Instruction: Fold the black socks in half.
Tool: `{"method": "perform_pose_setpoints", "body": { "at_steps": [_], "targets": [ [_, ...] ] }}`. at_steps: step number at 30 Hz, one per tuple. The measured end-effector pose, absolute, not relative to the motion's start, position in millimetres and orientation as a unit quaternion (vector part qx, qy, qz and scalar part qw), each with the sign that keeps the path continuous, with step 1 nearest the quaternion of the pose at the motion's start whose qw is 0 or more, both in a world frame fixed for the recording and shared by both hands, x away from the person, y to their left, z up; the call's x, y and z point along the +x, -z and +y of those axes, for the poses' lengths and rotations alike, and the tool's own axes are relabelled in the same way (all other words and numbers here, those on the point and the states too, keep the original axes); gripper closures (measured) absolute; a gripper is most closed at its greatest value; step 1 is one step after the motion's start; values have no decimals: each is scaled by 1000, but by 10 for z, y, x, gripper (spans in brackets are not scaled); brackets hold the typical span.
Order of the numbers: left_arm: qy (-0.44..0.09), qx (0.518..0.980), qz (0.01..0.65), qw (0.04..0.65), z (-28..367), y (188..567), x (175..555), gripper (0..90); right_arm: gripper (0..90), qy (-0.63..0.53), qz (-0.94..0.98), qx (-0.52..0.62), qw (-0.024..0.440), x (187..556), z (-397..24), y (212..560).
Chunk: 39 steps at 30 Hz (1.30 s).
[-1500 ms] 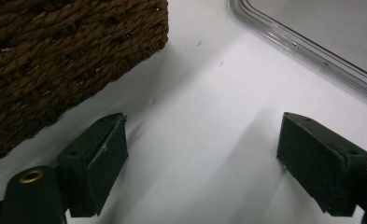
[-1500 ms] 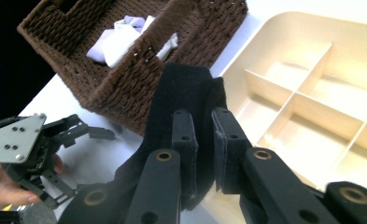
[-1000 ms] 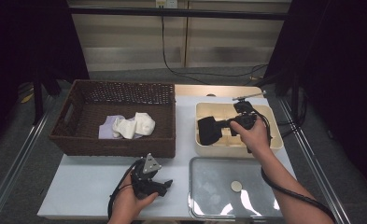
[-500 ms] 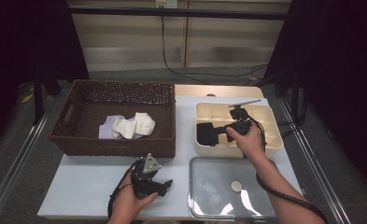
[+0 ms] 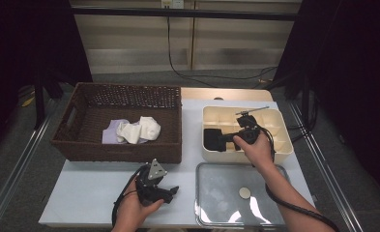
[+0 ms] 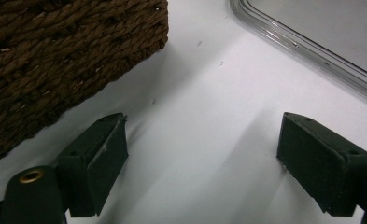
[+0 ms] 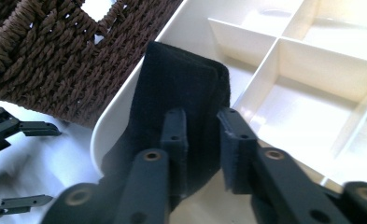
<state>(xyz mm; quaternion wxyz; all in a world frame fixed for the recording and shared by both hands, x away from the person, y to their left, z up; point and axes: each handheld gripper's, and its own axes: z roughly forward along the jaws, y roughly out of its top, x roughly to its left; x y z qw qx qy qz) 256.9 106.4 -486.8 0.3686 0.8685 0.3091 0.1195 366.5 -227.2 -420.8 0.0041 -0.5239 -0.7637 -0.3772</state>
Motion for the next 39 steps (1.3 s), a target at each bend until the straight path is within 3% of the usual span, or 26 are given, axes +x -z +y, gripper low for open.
{"method": "perform_pose_setpoints", "body": {
  "at_steps": [4, 11, 15, 25, 39],
  "targets": [
    [-120, 868, 310, 369, 1063, 4869, 2567, 156, 630, 367, -772, -520, -10, 3671, -2278, 4135],
    [-120, 868, 310, 369, 1063, 4868, 2567, 156, 618, 336, -795, -503, -41, 3699, -2268, 3911],
    [-120, 868, 310, 369, 1063, 4868, 2567, 156, 669, 312, -810, -495, -36, 3730, -2233, 3801],
    [-120, 864, 314, 374, 1056, 4875, 2565, 156, 894, 260, -849, -458, -41, 3821, -2081, 3588],
    [-120, 864, 314, 374, 1056, 4875, 2566, 156, 900, 225, -867, -442, -45, 3915, -1953, 3598]
  ]
}}
